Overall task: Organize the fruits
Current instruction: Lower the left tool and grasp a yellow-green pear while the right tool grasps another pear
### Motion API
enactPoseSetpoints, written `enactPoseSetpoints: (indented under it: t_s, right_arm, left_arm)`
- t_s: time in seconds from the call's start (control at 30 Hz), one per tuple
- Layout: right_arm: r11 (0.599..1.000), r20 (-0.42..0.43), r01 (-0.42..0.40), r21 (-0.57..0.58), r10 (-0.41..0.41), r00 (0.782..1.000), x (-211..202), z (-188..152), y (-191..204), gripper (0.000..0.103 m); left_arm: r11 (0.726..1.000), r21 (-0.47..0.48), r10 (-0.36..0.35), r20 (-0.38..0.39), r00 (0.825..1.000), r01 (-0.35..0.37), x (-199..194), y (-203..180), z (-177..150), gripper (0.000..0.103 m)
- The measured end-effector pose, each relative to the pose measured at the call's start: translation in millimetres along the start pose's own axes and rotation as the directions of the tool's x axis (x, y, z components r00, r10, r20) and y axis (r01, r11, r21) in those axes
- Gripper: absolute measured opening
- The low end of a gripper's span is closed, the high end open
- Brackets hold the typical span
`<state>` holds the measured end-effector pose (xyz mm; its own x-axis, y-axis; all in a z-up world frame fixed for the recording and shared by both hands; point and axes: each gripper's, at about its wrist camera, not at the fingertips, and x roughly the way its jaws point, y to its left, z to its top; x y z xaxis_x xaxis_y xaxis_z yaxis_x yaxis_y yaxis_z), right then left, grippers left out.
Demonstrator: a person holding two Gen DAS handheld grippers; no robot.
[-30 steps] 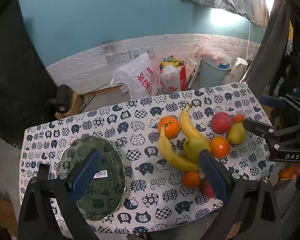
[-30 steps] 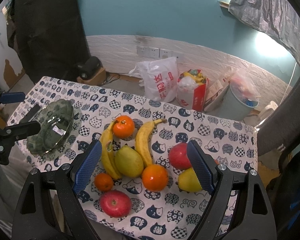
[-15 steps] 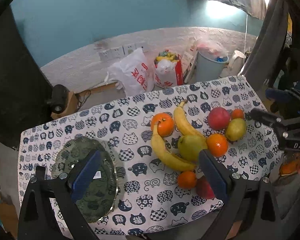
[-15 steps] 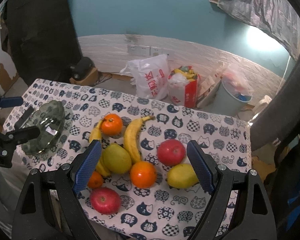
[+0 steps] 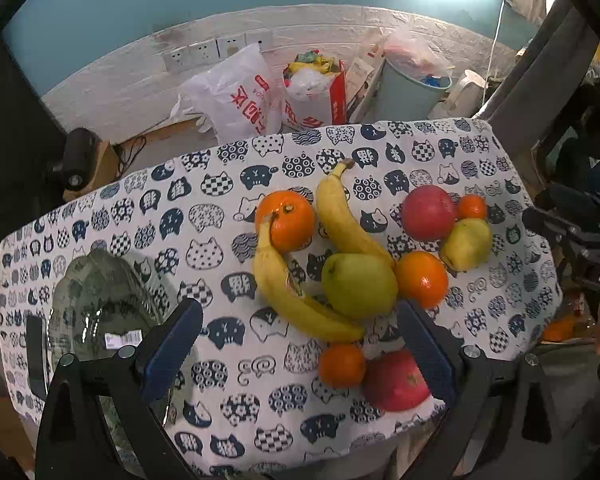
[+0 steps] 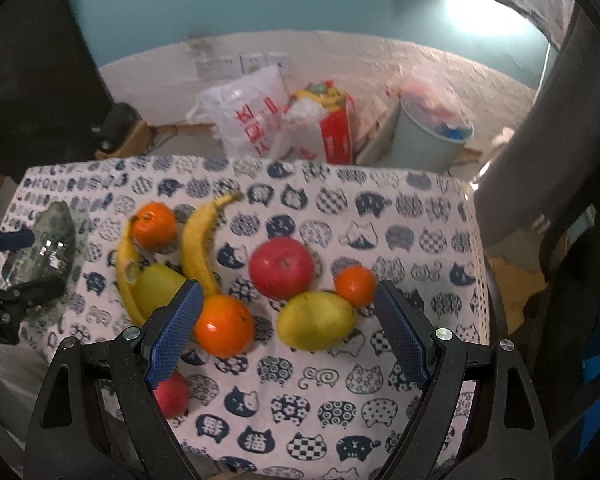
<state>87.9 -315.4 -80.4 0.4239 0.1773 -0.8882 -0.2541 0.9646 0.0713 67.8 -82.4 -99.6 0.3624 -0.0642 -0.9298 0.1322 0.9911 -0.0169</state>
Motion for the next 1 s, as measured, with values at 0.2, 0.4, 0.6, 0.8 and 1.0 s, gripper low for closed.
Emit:
enactPoseSetpoints:
  t_s: [0.2,0.4,0.6,0.8,1.0]
  right_arm:
    - [0.999,-0.068,0.015,0.036,-0.012,0.998,27.7,-8.2,-13.3,0.085]
    - [0.999,-0.107,0.010,0.039,-0.006,0.994,43.7,-15.3,-15.1,0.085]
    - [0.999,-0.143,0.023,0.049,-0.016,0.990,58.7,-18.3,-19.7,0.085]
    - [0.997,-0.182,0.034,0.063,-0.022,0.983,74.8,-22.2,-25.5,0.085]
    - [0.997,-0.211,0.035,0.069,-0.020,0.977,89.0,-24.2,-29.6,0.085]
  left_arm:
    - [1.000,0.030,0.010,-0.036,0.999,-0.009,25.4,-13.6,3.7,0.099]
    - [0.998,0.065,-0.002,-0.105,0.995,0.009,54.9,-27.2,0.6,0.099]
    - [0.997,0.076,0.002,-0.147,0.989,0.009,82.8,-34.3,-1.6,0.099]
    - [0.996,0.093,0.004,-0.174,0.985,0.012,102.4,-39.0,-1.2,0.099]
    - [0.993,0.113,-0.016,-0.184,0.983,0.037,115.5,-48.6,0.1,0.099]
